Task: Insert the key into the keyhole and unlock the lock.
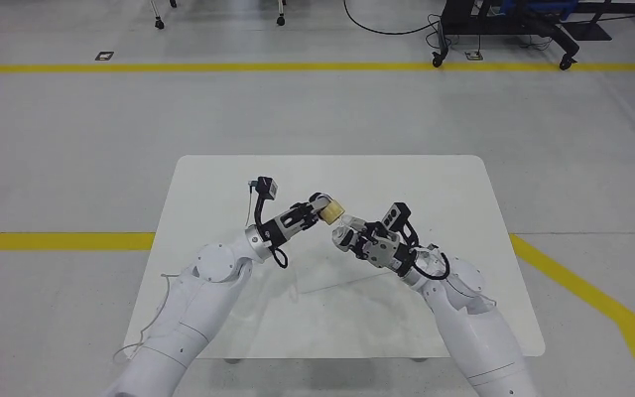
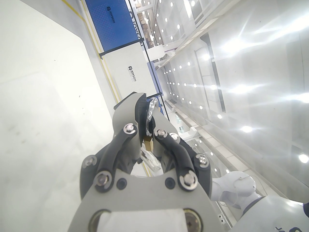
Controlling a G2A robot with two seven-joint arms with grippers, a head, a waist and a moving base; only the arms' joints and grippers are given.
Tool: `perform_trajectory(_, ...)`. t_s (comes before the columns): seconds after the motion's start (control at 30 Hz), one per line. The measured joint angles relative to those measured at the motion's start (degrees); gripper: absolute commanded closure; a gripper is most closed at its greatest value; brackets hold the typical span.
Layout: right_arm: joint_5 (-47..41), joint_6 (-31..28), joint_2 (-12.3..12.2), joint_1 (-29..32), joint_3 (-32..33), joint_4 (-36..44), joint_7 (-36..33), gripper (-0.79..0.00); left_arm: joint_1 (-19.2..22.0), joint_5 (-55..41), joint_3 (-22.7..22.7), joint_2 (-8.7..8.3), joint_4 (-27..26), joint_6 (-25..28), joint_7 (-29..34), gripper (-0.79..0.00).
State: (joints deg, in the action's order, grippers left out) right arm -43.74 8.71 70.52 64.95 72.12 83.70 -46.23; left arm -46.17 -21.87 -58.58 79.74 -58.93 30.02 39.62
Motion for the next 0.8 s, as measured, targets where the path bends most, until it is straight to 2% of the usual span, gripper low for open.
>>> perform_trajectory(0.07,0.12,-0.01,0.0,0.02,-0.13,0.06,0.07,-0.135,-0.07,0.09,-0.02,0.04,-0.02,0.06,-0.03,0.0)
perform_trajectory(0.13,0.28,-0.06,-0.02,0.03,-0.15,0.11,0.18,-0.003,-0.15,0.24,-0.08,0.06,-0.02,0.21,-0.01,0.0)
perform_trajectory(0.47,0.38,0.01,-0.11,0.26,-0.15,0.37,0.38,0.0,-0.49,0.34,-0.56,0.15,-0.2,0.39,0.08,0.0)
perform_trajectory(0.8,-2.13,2.75,-0.25,-0.45,-0.06,-0.7,-2.94,0.0,-1.01,1.93,-1.05,0.09,-0.73,1.1,-0.11,0.0)
